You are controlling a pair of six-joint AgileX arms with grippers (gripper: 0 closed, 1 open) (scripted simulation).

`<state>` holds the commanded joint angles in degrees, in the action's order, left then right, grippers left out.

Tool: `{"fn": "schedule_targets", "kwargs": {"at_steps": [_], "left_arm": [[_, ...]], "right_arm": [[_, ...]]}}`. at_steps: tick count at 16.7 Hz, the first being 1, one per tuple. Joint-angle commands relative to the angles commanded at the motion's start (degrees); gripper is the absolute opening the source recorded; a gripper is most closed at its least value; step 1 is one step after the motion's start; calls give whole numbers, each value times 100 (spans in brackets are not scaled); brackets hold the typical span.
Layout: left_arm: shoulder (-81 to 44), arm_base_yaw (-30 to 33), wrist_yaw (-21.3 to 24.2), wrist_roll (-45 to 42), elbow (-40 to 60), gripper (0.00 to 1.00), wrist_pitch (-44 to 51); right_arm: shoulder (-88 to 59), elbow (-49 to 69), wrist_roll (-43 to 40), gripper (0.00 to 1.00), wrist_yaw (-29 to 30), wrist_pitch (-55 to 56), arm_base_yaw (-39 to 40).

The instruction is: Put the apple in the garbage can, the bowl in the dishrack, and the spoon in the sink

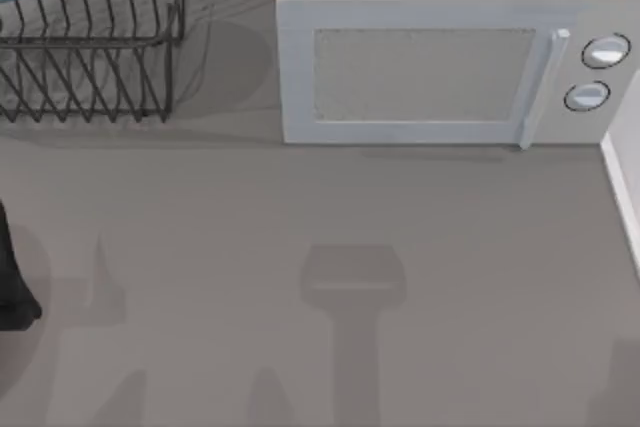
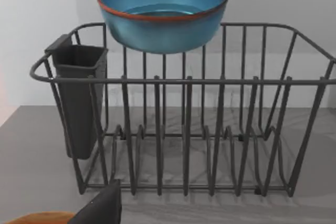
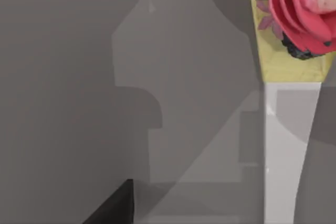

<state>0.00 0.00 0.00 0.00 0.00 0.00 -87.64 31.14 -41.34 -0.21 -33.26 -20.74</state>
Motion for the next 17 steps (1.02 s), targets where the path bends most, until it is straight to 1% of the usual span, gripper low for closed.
{"fn": "schedule_targets", "kwargs": {"at_steps": [1,2,9,10,13,17], "left_arm": [[0,0,0,0,0,100,0],[0,0,0,0,0,100,0],[0,0,0,0,0,100,0],[0,0,0,0,0,100,0],[0,0,0,0,0,100,0],[0,0,0,0,0,100,0]], "right_arm": [[0,0,0,2,0,0,0],[0,0,0,0,0,0,0],[0,0,0,0,0,0,0],[404,269,25,0,-90,-569,-12],[494,455,11,0,-91,-792,-19],[814,1079,-35,0,-93,-1877,-28]]}}
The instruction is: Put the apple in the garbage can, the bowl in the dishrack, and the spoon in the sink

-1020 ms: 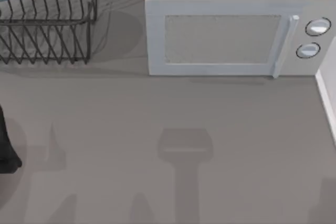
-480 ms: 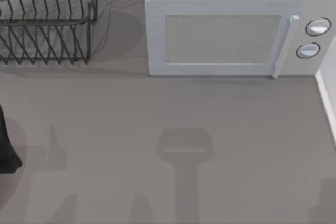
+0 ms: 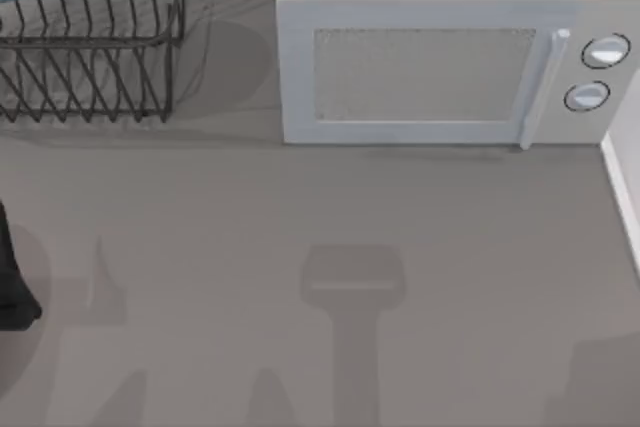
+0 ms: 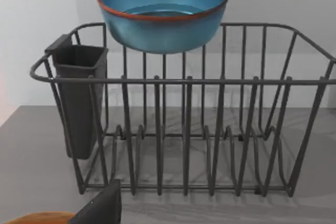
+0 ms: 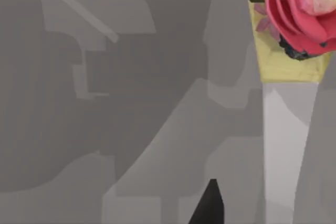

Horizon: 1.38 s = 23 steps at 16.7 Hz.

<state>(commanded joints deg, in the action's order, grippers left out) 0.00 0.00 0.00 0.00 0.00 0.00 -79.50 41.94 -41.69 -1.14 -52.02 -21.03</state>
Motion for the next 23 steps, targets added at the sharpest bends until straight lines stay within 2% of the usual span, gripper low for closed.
{"fn": "schedule_targets", "kwargs": {"at_steps": [5,14,18,23], "left_arm": [[0,0,0,0,0,100,0],[0,0,0,0,0,100,0],[0,0,0,0,0,100,0],[0,0,0,0,0,100,0]], "right_arm": [[524,785,12,0,4,-1280,-13],[327,1186,42,0,5,-1541,21],[-616,2363,124,0,14,-2016,125],[-2304,4647,313,0,27,-2579,320]]}}
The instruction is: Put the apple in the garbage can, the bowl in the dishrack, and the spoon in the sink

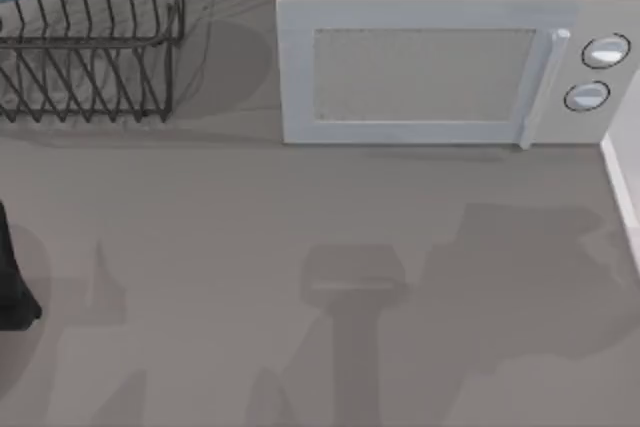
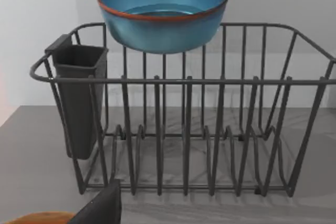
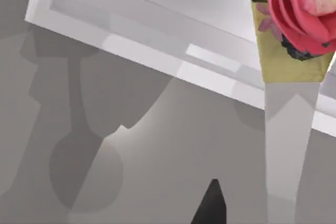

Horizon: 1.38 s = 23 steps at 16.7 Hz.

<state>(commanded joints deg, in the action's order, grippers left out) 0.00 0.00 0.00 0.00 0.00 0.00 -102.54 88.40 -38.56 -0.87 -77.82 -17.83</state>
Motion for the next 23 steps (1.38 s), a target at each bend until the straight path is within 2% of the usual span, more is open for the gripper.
{"fn": "schedule_targets", "kwargs": {"at_steps": [11,18,23], "left_arm": [[0,0,0,0,0,100,0],[0,0,0,0,0,100,0],[0,0,0,0,0,100,0]], "right_arm": [[-2702,3749,443,0,28,-1048,403],[-4715,6706,802,0,50,-1747,717],[-5444,7734,1040,0,63,-1974,901]]}}
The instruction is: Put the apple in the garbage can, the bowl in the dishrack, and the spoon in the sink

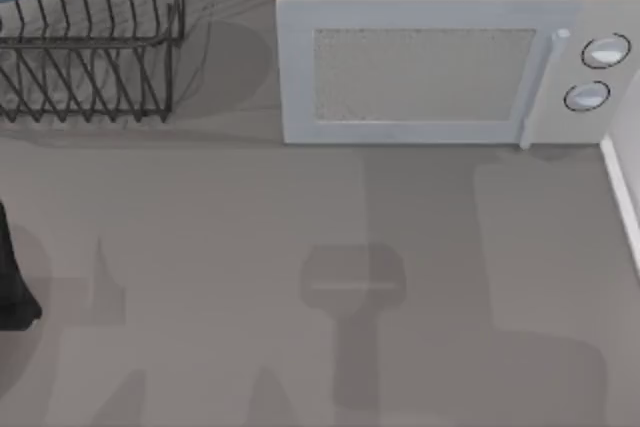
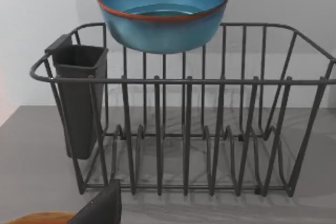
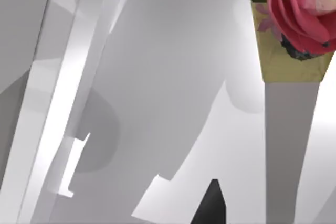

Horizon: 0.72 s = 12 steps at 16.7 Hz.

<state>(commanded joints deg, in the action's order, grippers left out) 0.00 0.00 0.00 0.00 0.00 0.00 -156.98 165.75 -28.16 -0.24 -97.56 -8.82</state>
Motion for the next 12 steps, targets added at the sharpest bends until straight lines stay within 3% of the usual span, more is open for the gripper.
{"fn": "schedule_targets", "kwargs": {"at_steps": [8,12], "left_arm": [[0,0,0,0,0,100,0],[0,0,0,0,0,100,0]], "right_arm": [[8,-51,21,0,-4,74,-21],[308,-941,13,0,-8,685,4]]}}
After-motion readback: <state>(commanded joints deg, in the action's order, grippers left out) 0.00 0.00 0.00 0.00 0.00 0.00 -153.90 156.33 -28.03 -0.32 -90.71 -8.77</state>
